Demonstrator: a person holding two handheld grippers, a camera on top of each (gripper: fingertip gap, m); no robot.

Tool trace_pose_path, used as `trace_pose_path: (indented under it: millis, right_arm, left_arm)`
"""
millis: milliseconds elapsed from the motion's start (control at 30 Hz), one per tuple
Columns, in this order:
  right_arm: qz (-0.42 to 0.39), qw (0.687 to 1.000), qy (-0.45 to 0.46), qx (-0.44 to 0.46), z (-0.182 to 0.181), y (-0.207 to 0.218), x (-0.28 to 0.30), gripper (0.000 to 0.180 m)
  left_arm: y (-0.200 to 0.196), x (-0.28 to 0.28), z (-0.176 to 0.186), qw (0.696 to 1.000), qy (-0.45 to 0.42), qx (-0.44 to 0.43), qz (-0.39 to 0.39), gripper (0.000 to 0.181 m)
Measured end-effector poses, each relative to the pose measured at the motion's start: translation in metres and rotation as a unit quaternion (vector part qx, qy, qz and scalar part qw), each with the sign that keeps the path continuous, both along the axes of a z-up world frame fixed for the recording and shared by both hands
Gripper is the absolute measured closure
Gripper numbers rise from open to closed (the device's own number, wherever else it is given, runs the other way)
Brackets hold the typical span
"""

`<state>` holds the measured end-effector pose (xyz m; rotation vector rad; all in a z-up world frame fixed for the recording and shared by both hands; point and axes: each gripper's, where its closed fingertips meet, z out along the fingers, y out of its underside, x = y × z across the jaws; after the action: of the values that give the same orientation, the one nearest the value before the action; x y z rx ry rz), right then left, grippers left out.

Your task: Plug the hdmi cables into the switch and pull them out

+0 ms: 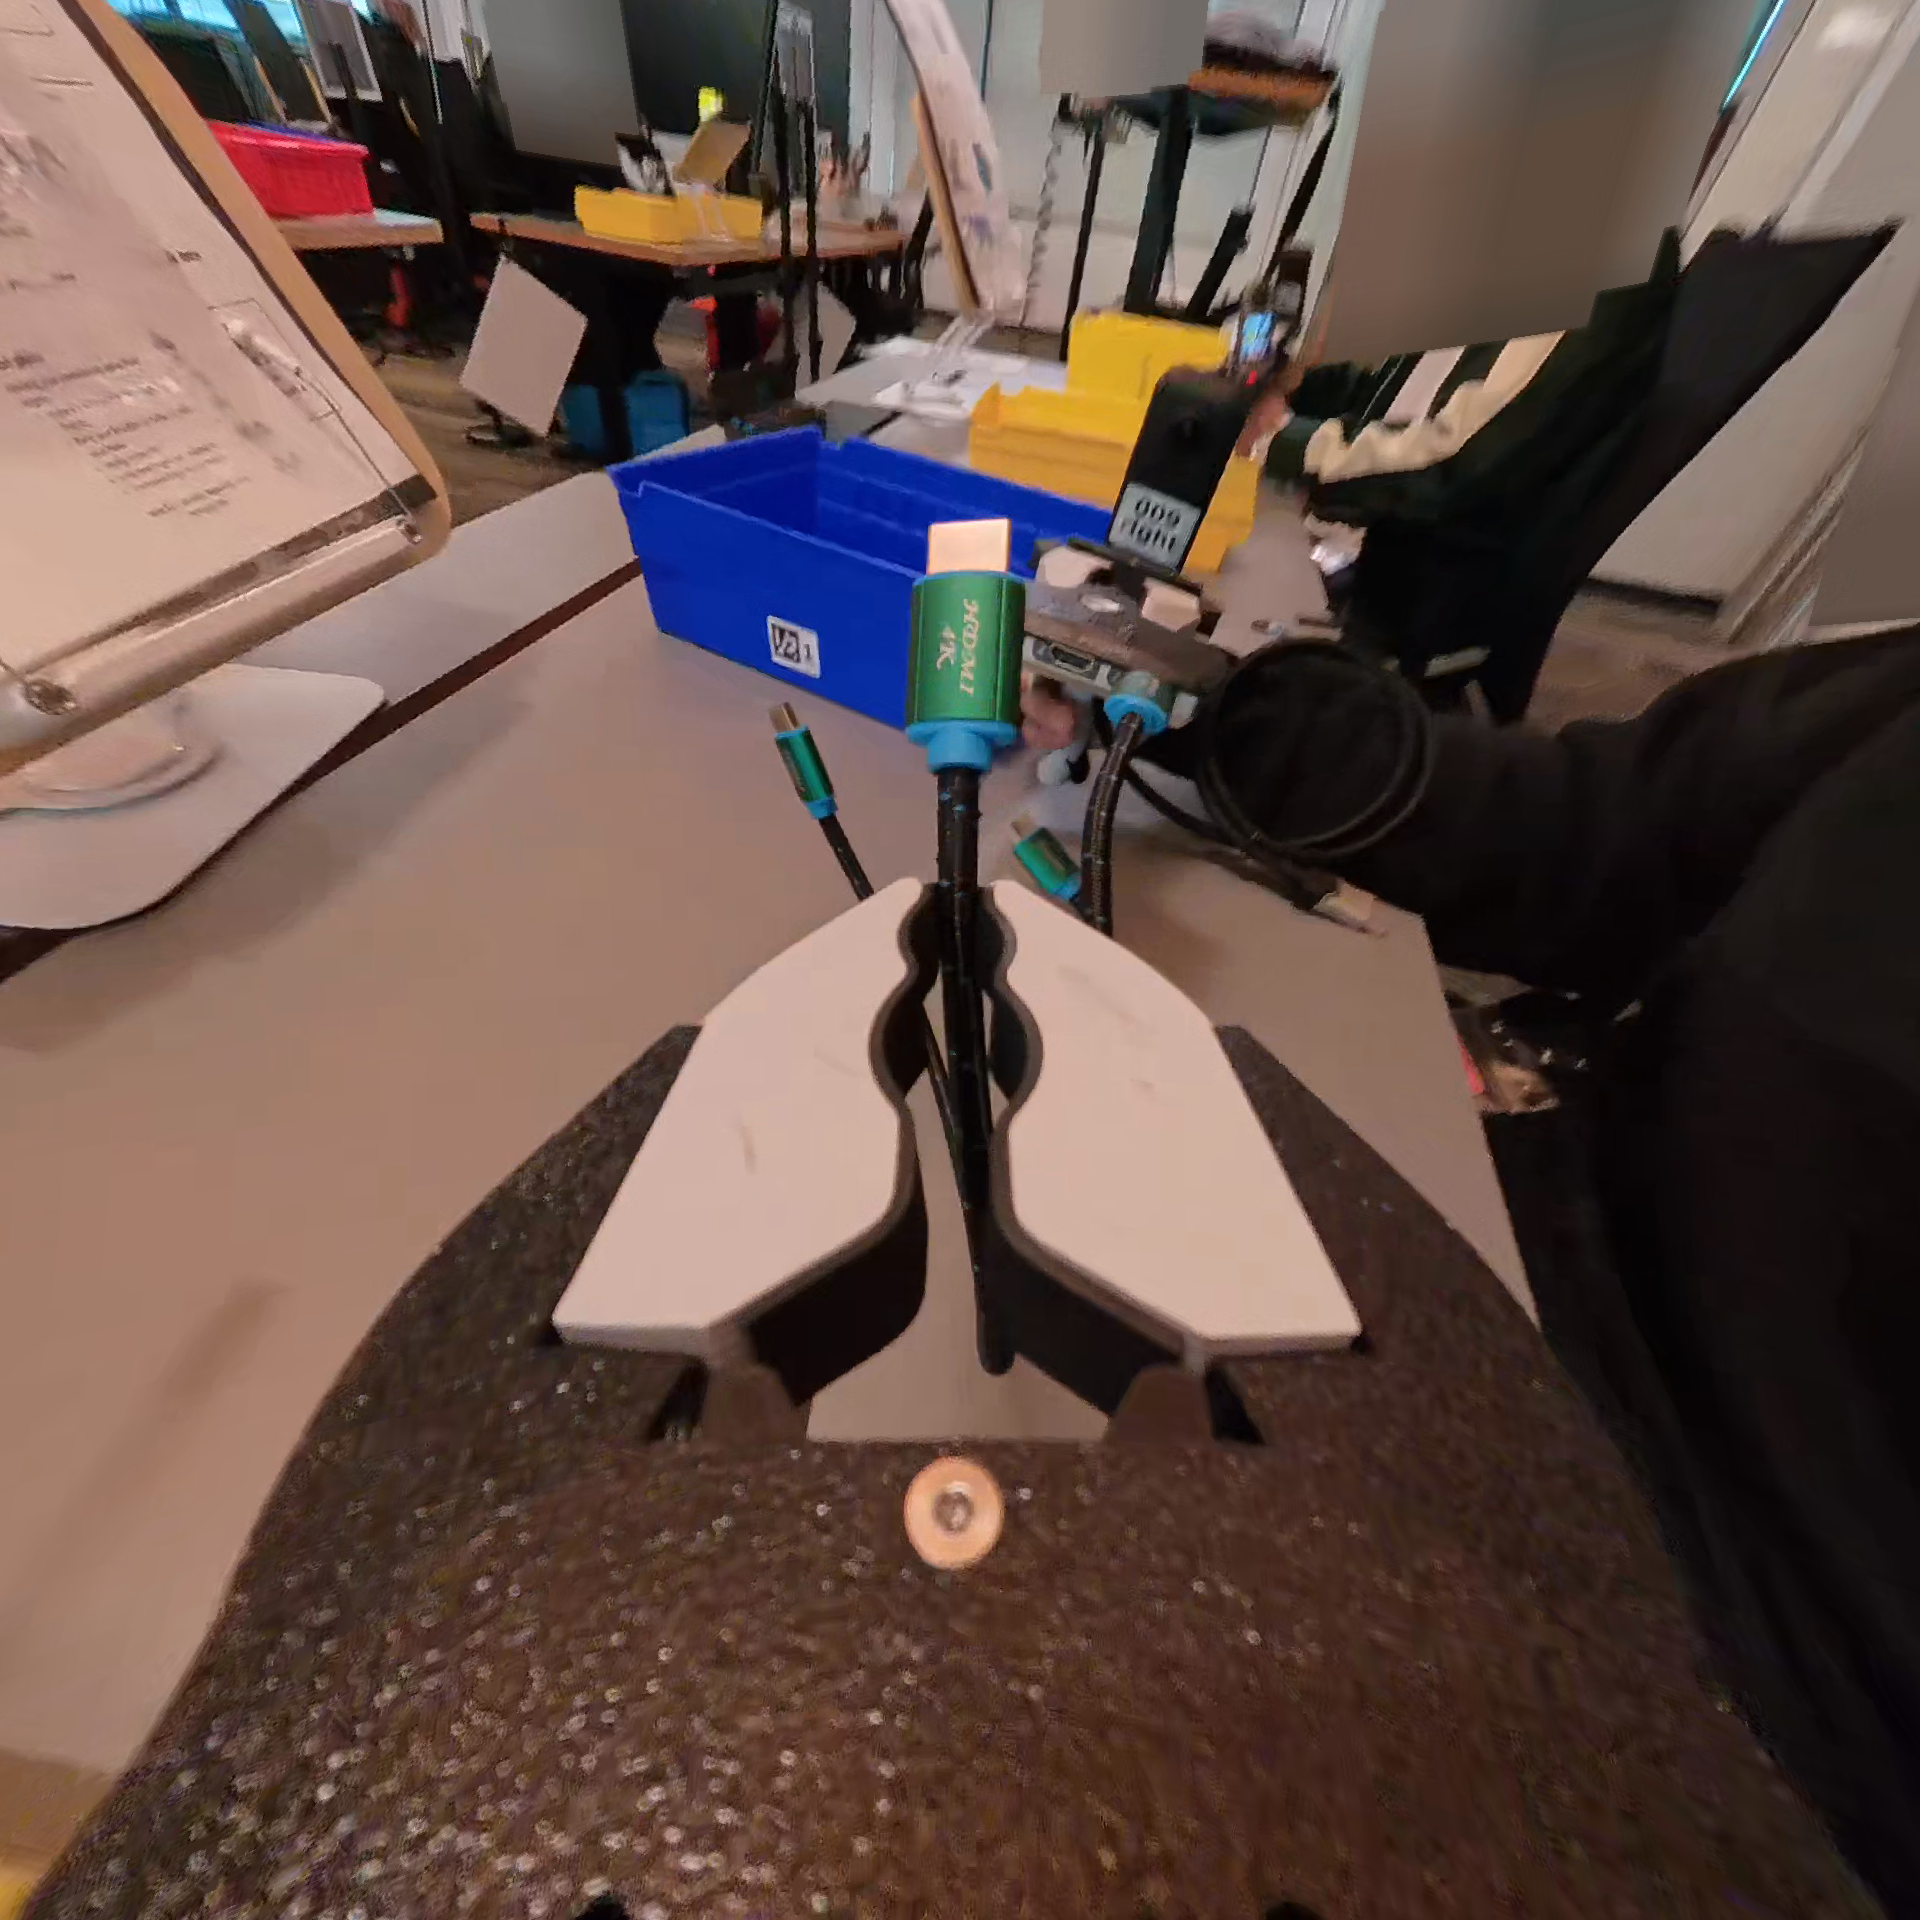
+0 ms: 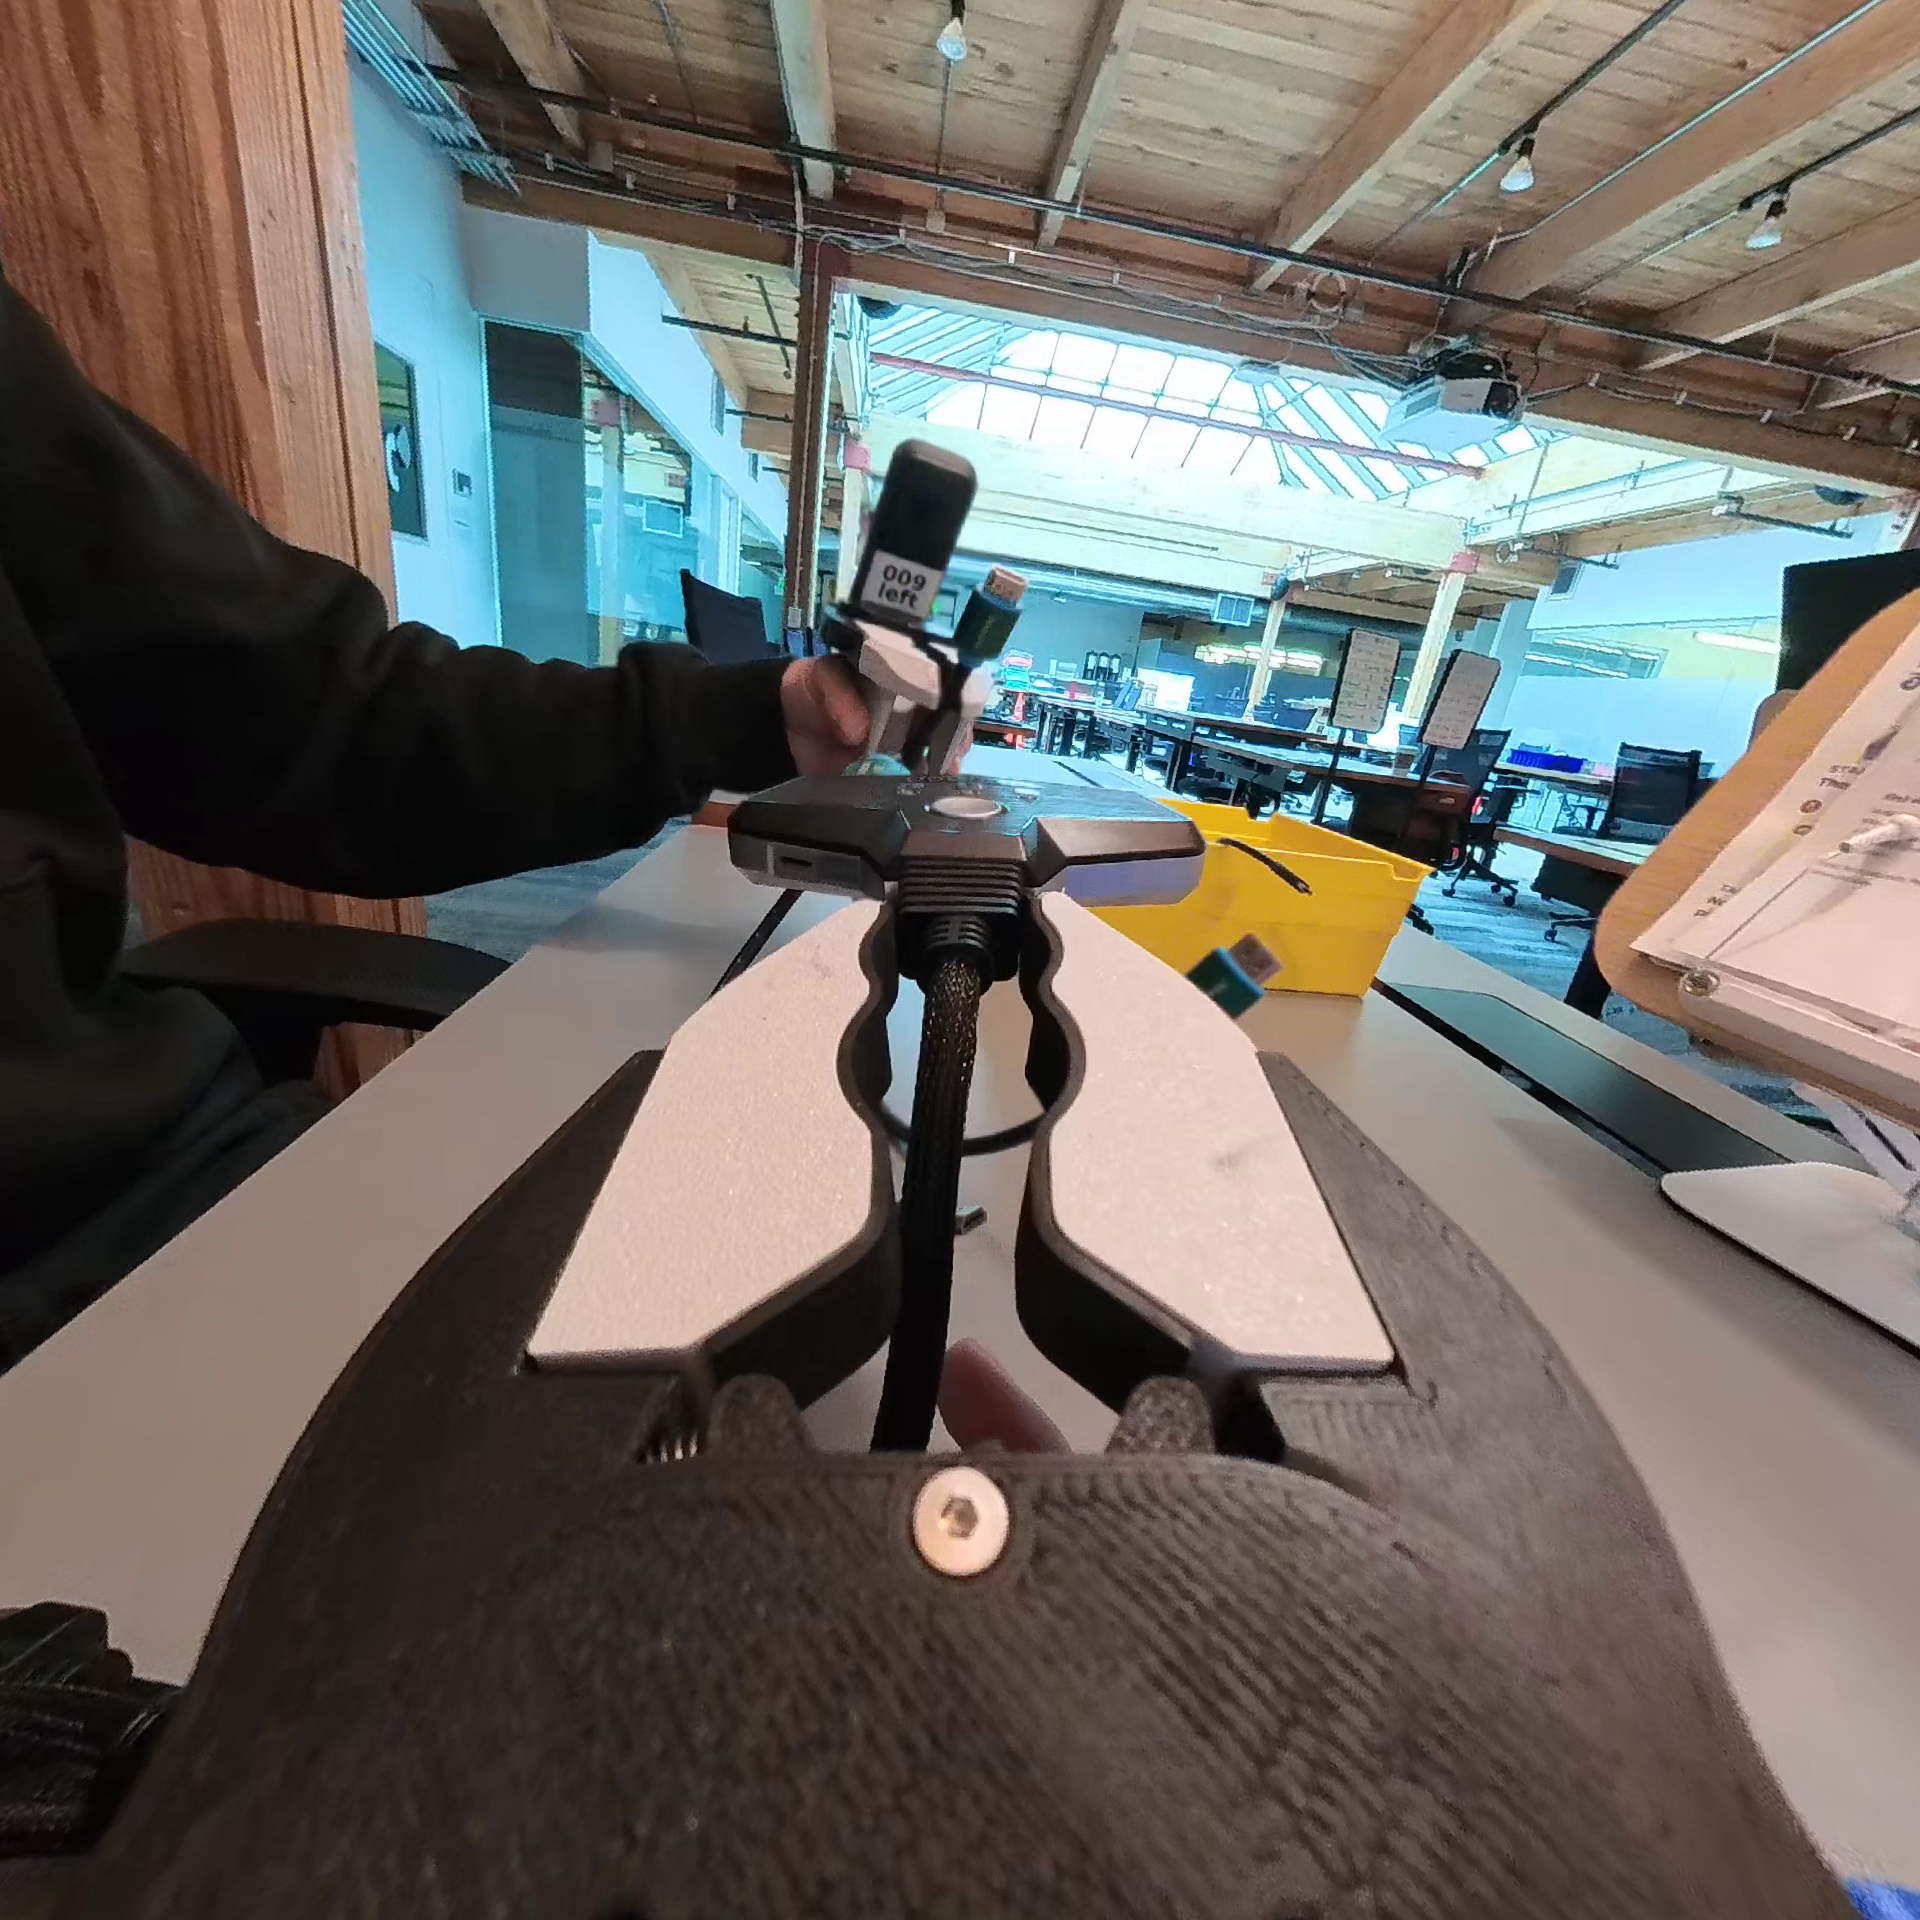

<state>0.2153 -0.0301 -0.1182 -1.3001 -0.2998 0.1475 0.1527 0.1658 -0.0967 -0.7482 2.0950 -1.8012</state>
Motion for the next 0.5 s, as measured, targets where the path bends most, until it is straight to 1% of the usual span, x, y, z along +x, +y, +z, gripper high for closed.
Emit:
trace_pose_path:
  millis: [133,200,233,300,400,500]
  right_arm:
    - [0.008,1.000,-0.004,0.000,0.001,0.002,-0.004,0.157]
    - [0.021,1.000,0.003,0.011,0.004,0.000,-0.007,0.157]
    - [0.030,0.999,0.008,0.018,0.006,-0.001,-0.009,0.157]
    - [0.047,0.998,0.018,0.025,0.006,-0.002,-0.011,0.157]
    - [0.074,0.996,0.036,0.025,0.004,0.000,-0.015,0.157]
    - [0.111,0.992,0.052,0.033,0.006,0.000,-0.023,0.157]
  left_arm:
    - [-0.005,0.003,0.004,0.995,-0.018,0.097,0.030,0.174]
    - [-0.006,0.008,0.005,0.985,-0.002,0.158,0.065,0.174]
    - [-0.010,0.006,0.006,0.979,0.004,0.191,0.066,0.174]
    - [-0.022,0.003,0.006,0.961,0.024,0.266,0.068,0.174]
    - [-0.038,0.000,0.000,0.921,0.064,0.377,0.076,0.174]
    - [-0.056,-0.005,-0.001,0.892,0.081,0.440,0.061,0.174]
